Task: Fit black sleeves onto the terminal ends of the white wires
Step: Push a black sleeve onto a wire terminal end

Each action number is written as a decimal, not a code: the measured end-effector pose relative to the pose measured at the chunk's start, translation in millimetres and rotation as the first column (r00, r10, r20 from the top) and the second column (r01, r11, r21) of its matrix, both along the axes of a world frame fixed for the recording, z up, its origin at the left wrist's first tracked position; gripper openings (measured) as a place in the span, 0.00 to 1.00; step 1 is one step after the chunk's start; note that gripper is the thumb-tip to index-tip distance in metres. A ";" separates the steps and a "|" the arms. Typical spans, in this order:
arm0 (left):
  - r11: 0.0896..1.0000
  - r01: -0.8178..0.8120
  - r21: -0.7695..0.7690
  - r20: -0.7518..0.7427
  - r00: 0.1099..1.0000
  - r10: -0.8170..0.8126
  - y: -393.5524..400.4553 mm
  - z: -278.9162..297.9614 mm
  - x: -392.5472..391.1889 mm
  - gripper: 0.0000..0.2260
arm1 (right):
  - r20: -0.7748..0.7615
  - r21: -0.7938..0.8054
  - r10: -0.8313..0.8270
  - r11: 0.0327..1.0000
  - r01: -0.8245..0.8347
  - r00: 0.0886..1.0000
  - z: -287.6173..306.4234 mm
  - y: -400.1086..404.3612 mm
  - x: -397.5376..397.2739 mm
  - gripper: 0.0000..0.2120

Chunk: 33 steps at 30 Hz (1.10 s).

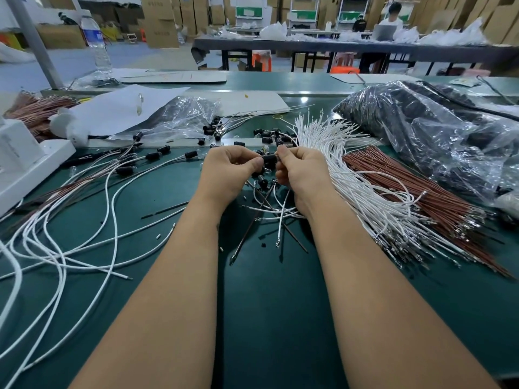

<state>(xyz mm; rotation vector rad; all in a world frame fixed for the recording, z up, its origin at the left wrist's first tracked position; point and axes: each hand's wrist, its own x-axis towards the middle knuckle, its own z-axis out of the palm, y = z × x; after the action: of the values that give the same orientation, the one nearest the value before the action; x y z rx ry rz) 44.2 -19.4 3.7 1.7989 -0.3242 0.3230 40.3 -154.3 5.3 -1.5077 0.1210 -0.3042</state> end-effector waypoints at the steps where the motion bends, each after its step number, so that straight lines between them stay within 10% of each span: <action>1: 1.000 0.004 -0.013 -0.010 1.000 -0.004 0.0 0.1 -0.4 0.06 | 0.002 0.016 -0.001 1.000 0.001 1.000 -0.5 0.4 -0.7 0.11; 17: 0.999 0.044 -0.025 -0.074 0.996 -0.046 1.9 -1.0 0.1 0.06 | 0.032 -0.105 -0.038 0.994 0.042 0.999 -3.0 3.9 -4.3 0.11; 28: 0.997 -0.042 -0.064 -0.094 0.995 0.036 -1.4 -2.5 -0.8 0.07 | 0.055 0.061 -0.007 0.998 0.003 0.998 -1.4 11.2 -6.7 0.08; 33: 0.996 -0.054 -0.065 -0.116 0.992 0.047 -2.2 -1.8 -1.3 0.07 | 0.023 0.381 0.113 0.917 -0.114 0.993 3.5 7.6 -6.9 0.14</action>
<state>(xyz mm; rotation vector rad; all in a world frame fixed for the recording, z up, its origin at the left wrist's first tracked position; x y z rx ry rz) 42.9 -21.6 1.9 1.7532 -0.1850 0.2622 33.4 -146.6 8.8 -1.1204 0.0855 -0.1747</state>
